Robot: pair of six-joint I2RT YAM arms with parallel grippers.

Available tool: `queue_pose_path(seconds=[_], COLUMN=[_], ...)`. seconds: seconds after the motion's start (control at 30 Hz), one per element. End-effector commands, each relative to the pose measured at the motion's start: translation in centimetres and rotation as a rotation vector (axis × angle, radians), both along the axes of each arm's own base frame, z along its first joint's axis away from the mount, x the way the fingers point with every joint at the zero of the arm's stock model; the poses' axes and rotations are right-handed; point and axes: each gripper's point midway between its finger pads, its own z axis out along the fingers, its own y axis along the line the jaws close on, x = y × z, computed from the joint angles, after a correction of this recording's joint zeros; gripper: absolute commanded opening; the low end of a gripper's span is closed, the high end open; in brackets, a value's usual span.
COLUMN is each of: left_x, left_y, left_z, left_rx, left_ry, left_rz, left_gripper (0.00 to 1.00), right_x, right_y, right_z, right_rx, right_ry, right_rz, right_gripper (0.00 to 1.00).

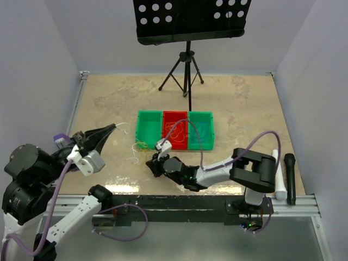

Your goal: Untangle the cables

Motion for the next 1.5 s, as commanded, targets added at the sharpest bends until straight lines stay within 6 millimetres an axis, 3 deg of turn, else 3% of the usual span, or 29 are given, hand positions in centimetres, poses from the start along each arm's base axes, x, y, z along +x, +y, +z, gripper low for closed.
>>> queue_pose_path(seconds=[0.0, 0.23, 0.37, 0.53, 0.83, 0.93, 1.1, 1.2, 1.37, 1.47], left_x=[0.4, 1.1, 1.4, -0.4, -3.3, -2.2, -2.2, -1.2, 1.7, 3.3], left_y=[2.6, 5.4, 9.2, 13.4, 15.6, 13.8, 13.9, 12.0, 5.5, 3.2], left_z=[5.9, 8.6, 11.6, 16.2, 21.4, 21.4, 22.1, 21.2, 15.0, 11.5], left_rx=[-0.198, -0.297, -0.424, -0.576, -0.659, -0.569, -0.592, -0.535, -0.313, -0.289], left_ry=[-0.156, -0.258, -0.385, -0.558, -0.731, -0.707, -0.74, -0.688, -0.475, -0.36], left_rz=[0.145, 0.29, 0.471, 0.626, 0.669, 0.622, 0.627, 0.558, 0.315, 0.244], left_gripper=[0.0, 0.0, 0.0, 0.0, 0.0, 0.0, 0.0, 0.0, 0.0, 0.0], right_x=[0.8, 1.7, 1.5, 0.7, -0.6, -0.5, -0.5, -0.4, -0.2, 0.0], right_y=[-4.6, -13.5, -17.5, -20.8, -23.5, -23.7, -24.1, -24.0, -23.6, -23.1], right_z=[2.7, 4.3, 4.1, 2.0, -1.0, -0.9, -0.7, -0.1, 1.1, 2.0], right_rx=[0.082, 0.146, 0.193, 0.172, 0.147, 0.14, 0.145, 0.157, 0.172, 0.192], right_ry=[0.075, 0.21, 0.301, 0.378, 0.473, 0.459, 0.46, 0.451, 0.422, 0.412], right_rz=[-0.231, -0.601, -0.746, -0.86, -0.939, -0.941, -0.952, -0.942, -0.907, -0.888], right_gripper=[0.0, 0.0, 0.0, 0.0, 0.0, 0.0, 0.0, 0.0, 0.0, 0.0])
